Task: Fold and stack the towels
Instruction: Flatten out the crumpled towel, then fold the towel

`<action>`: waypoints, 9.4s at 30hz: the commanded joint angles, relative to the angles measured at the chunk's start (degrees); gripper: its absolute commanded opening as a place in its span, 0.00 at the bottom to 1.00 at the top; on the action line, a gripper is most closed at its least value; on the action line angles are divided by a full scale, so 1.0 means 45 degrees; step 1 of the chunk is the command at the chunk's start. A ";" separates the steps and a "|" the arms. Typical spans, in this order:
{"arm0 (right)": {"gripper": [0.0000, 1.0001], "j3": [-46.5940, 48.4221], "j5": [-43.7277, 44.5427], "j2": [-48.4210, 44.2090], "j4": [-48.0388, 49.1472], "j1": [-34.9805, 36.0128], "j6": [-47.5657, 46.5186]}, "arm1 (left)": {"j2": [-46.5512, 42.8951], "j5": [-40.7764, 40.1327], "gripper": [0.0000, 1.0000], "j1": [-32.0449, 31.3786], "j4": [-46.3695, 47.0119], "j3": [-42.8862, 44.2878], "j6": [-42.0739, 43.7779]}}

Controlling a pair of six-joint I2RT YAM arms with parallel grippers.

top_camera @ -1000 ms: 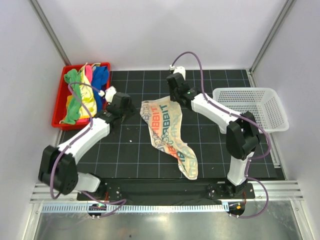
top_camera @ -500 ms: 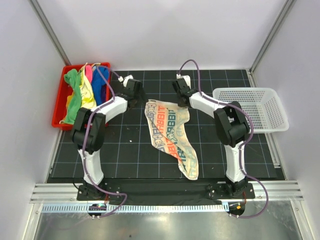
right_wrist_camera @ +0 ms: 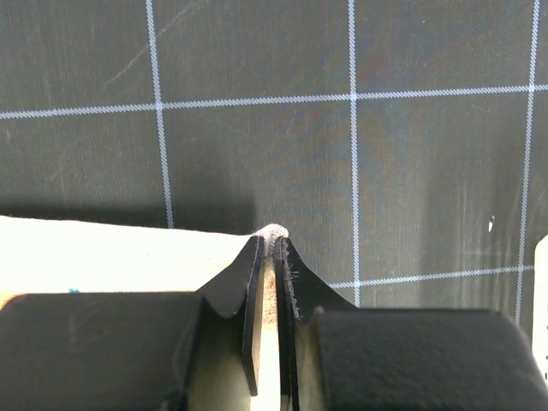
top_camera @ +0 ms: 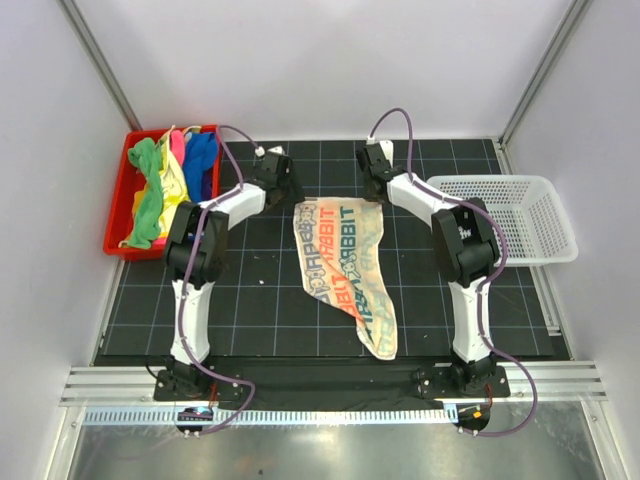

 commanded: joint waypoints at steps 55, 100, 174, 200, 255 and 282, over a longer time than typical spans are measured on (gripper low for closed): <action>0.01 0.0019 -0.1026 -0.3015 0.0141 0.0011 0.0135 | -0.3189 -0.2369 0.00 -0.1355 -0.2736 -0.0520 0.0711; 0.01 -0.1410 -0.5574 -1.5088 -0.0445 0.3195 0.0505 | -1.7039 -0.0319 0.00 -0.5008 -0.5568 -0.0835 0.2429; 0.01 0.2849 -0.6552 -0.0342 0.4321 -0.1922 0.1424 | -0.1570 0.4035 0.00 0.2277 0.2420 0.2157 0.0417; 0.01 -0.5292 -0.6748 -0.5573 0.6097 -0.1317 0.2303 | -0.6938 0.4154 0.00 0.1516 0.5116 -0.6338 -0.1048; 0.01 -1.2347 -0.3857 -1.2217 0.3833 0.2355 0.3221 | -1.3895 0.1575 0.00 -0.1668 0.1425 -1.2826 -0.1477; 0.01 -1.2894 -0.4209 -1.3194 0.3110 0.2902 0.3475 | -1.4833 0.1399 0.00 -0.1805 0.0194 -1.3568 -0.1888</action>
